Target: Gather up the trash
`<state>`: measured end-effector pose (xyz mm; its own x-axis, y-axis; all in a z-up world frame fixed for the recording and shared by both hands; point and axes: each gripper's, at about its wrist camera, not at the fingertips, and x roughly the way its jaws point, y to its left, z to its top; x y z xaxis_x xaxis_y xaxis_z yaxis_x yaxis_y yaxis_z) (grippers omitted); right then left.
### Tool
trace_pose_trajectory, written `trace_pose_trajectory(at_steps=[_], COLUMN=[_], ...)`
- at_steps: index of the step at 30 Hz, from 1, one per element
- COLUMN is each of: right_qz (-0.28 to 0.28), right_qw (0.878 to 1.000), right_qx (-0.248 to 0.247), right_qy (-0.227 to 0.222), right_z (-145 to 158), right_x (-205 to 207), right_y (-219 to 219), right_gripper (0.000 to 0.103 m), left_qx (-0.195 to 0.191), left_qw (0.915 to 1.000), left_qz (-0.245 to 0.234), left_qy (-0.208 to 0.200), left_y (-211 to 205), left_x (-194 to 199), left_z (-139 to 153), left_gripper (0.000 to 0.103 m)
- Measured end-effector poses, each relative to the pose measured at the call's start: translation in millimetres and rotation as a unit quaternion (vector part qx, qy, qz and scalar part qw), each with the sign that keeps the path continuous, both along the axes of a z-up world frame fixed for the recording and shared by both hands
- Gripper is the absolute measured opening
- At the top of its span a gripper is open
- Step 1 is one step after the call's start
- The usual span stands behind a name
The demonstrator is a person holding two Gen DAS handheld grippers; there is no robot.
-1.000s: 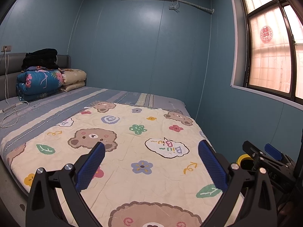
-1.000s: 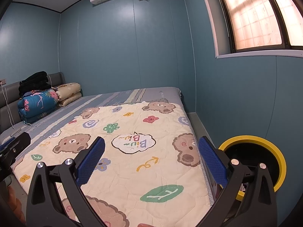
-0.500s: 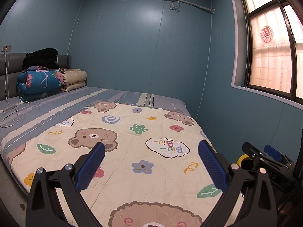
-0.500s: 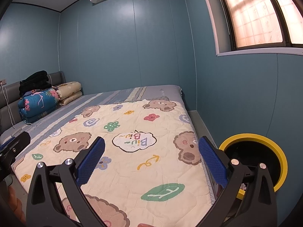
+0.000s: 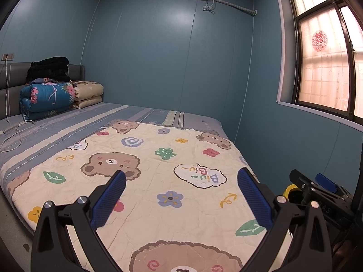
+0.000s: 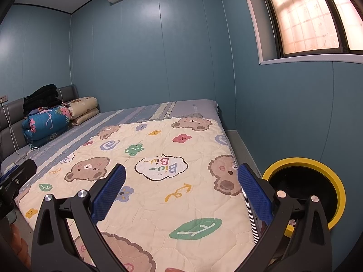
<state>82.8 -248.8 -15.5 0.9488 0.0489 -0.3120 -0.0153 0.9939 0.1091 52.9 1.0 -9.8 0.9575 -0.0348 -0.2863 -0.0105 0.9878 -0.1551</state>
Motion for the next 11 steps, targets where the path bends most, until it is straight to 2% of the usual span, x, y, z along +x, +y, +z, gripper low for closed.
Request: trace_pose_trajectory(at_steps=[11], right_qz=[0.000], right_qw=[1.000], right_qx=[0.001], right_qy=[0.004], right_z=[-1.7], right_x=[0.9], right_y=[-0.2], right_gripper=[0.095], left_qx=[-0.003], left_qw=[1.0000], left_qz=[0.004], left_qy=[0.006], left_y=[0.2], left_x=[3.1], left_z=[-1.6], left_gripper=[0.095])
